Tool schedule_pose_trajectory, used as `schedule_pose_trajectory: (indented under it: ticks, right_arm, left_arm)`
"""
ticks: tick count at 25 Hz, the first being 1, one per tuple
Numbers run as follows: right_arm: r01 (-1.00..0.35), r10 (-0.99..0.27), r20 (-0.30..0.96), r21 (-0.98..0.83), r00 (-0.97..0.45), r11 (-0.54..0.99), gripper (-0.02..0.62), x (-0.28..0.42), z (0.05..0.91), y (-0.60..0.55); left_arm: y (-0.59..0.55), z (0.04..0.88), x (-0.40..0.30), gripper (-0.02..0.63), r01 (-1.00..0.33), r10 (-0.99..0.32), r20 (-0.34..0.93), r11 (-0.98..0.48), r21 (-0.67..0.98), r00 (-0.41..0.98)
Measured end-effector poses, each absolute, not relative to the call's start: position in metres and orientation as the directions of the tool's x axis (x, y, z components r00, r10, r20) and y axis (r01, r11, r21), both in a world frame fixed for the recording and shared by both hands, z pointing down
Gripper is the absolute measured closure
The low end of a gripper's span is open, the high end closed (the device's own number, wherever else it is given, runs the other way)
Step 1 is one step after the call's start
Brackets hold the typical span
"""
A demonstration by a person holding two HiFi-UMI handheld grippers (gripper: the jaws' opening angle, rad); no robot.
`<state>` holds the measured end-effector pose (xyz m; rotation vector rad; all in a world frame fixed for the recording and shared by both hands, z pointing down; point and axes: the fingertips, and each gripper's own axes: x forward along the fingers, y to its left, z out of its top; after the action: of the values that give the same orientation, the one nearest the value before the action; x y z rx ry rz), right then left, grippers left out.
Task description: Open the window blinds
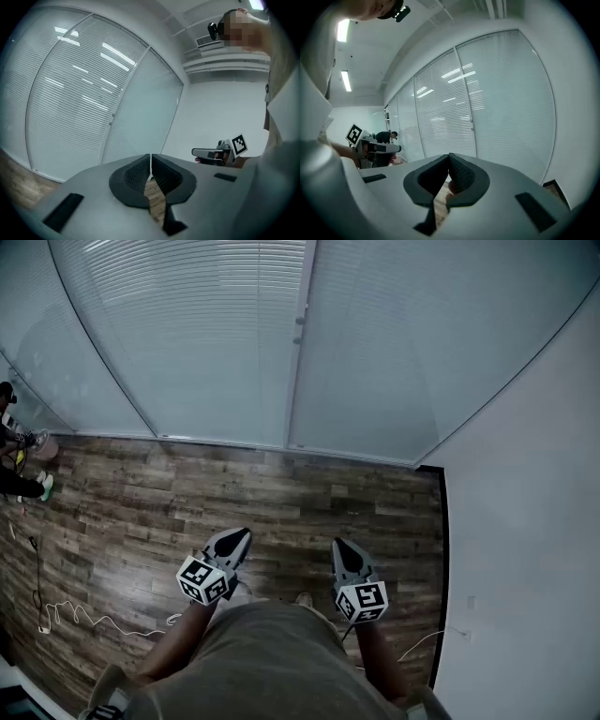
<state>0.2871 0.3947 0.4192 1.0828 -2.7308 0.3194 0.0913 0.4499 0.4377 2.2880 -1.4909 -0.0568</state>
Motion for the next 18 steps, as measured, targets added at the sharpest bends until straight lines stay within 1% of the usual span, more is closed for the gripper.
schedule_pose_trajectory:
  ticks: [13,18]
  right_arm:
    - [-0.696,-0.648,0.259,-0.184,-0.716,0.695,0.586,0.295,0.423,0.406]
    - [-0.687,-0.648,0.230,-0.230,-0.727,0.689,0.578,0.305,0.419,0.404]
  left_arm:
    - [0.465,0.435,0.099,0.580,-0.870,-0.882,0.193,-0.346,0.350,0.429]
    - [0.464,0.435,0.106,0.580,-0.874,-0.884,0.197,-0.344,0.343,0.425]
